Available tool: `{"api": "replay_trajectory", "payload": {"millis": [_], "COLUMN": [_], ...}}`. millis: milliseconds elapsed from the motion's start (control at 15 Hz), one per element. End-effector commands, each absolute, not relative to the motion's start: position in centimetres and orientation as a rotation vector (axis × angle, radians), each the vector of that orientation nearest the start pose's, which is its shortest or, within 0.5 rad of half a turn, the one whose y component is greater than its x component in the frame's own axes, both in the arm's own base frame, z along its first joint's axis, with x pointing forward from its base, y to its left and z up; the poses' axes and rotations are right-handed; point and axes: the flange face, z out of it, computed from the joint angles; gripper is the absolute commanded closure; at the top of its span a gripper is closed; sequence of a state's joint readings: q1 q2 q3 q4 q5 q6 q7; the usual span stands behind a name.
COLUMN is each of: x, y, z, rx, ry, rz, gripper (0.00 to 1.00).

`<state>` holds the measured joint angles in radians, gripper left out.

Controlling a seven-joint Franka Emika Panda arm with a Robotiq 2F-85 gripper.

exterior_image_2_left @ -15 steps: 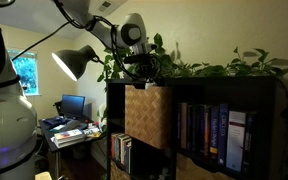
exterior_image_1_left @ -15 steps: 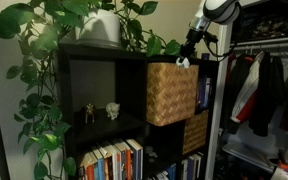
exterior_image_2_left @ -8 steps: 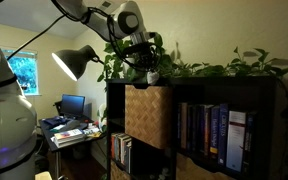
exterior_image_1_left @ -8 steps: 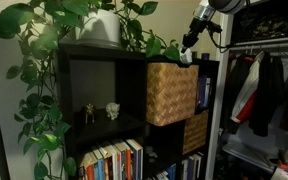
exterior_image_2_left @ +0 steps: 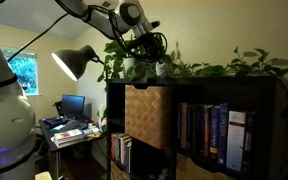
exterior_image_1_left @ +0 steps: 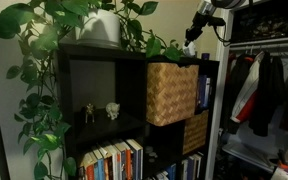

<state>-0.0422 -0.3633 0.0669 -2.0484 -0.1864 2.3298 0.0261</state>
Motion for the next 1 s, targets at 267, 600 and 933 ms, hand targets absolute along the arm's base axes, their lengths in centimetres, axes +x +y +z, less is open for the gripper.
{"api": "replay_trajectory", "payload": {"millis": [267, 600, 933], "x": [51.9, 54.3, 56.3], "y": [-0.9, -1.9, -2.5], "z": [67.2, 65.3, 64.0], "rx": [-3.101, -3.083, -3.077], "ry": [-0.111, -0.127, -0.109], "rz": [-1.258, -1.287, -1.284], "gripper": [0.92, 0.92, 0.59]}}
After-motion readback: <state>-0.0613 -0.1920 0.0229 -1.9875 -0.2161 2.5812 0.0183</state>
